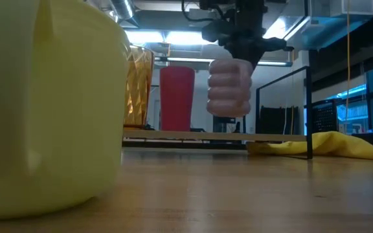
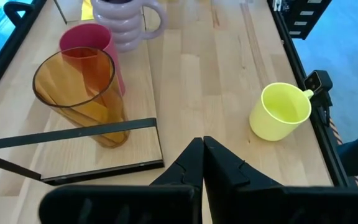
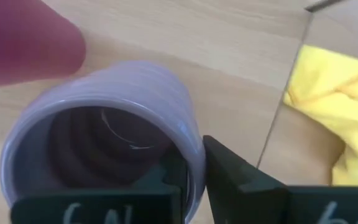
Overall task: Stack small to large cups/mugs on shelf
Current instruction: Put the purple mug on the shelf, then put the yellow mug on the shelf
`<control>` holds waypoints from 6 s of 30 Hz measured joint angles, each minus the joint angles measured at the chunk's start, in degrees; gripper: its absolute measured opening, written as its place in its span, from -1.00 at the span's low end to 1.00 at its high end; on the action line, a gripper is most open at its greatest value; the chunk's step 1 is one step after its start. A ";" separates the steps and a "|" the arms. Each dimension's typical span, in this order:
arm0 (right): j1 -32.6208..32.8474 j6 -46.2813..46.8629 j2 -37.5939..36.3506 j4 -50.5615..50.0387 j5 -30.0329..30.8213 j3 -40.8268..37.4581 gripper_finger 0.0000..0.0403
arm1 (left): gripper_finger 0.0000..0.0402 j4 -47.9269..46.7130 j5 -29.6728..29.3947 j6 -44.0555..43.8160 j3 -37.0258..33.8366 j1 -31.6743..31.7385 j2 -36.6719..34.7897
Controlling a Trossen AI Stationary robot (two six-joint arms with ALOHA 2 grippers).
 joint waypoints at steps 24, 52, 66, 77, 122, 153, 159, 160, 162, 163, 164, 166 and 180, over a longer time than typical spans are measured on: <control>-5.17 -10.06 4.64 4.37 -1.43 0.01 -0.81 | -0.98 0.00 0.02 -1.42 0.01 0.02 0.01; -6.99 -14.16 4.95 7.59 -2.43 0.02 -0.69 | -0.98 -0.45 0.04 -1.03 -0.01 0.02 0.01; -6.75 -14.28 4.90 7.99 -2.72 0.04 -0.48 | -0.98 -0.46 0.03 -0.98 -0.01 0.02 -0.01; -5.20 -15.24 4.86 8.13 -0.21 0.04 -0.38 | -0.98 -0.46 0.04 -0.98 -0.01 0.00 0.01; 21.69 6.18 11.16 22.54 -15.35 13.27 -0.36 | -0.98 -0.50 -1.48 -0.96 0.01 0.02 -0.12; 26.96 8.65 22.76 33.20 -14.75 14.16 -0.36 | -0.84 -0.48 -0.83 -1.18 -0.01 0.02 -0.10; 26.98 8.57 22.94 32.89 -14.40 14.14 -0.36 | -0.85 -0.48 -1.02 -1.16 -0.01 0.02 -0.09; 27.00 8.63 23.20 33.09 -14.53 14.14 -0.36 | -0.85 -0.47 -1.07 -1.10 -0.01 0.02 -0.10; 27.10 8.65 23.78 32.96 -15.13 14.08 -0.36 | -0.84 -0.46 -1.19 -1.09 0.00 0.02 -0.07; 27.15 8.67 24.19 33.52 -15.63 14.08 -0.36 | -0.84 -0.46 -1.23 -1.09 0.00 0.02 -0.10; 27.26 8.67 24.46 34.18 -16.23 14.08 -0.36 | -0.84 -0.46 -1.25 -1.07 -0.01 0.00 -0.09; 27.63 8.68 24.97 34.64 -17.11 14.08 -0.36 | -0.85 -0.48 -1.35 -1.07 0.01 0.02 -0.08; 27.80 10.19 26.08 32.59 -15.32 14.05 -0.53 | -0.85 -0.46 -1.37 -1.12 -0.01 0.02 -0.07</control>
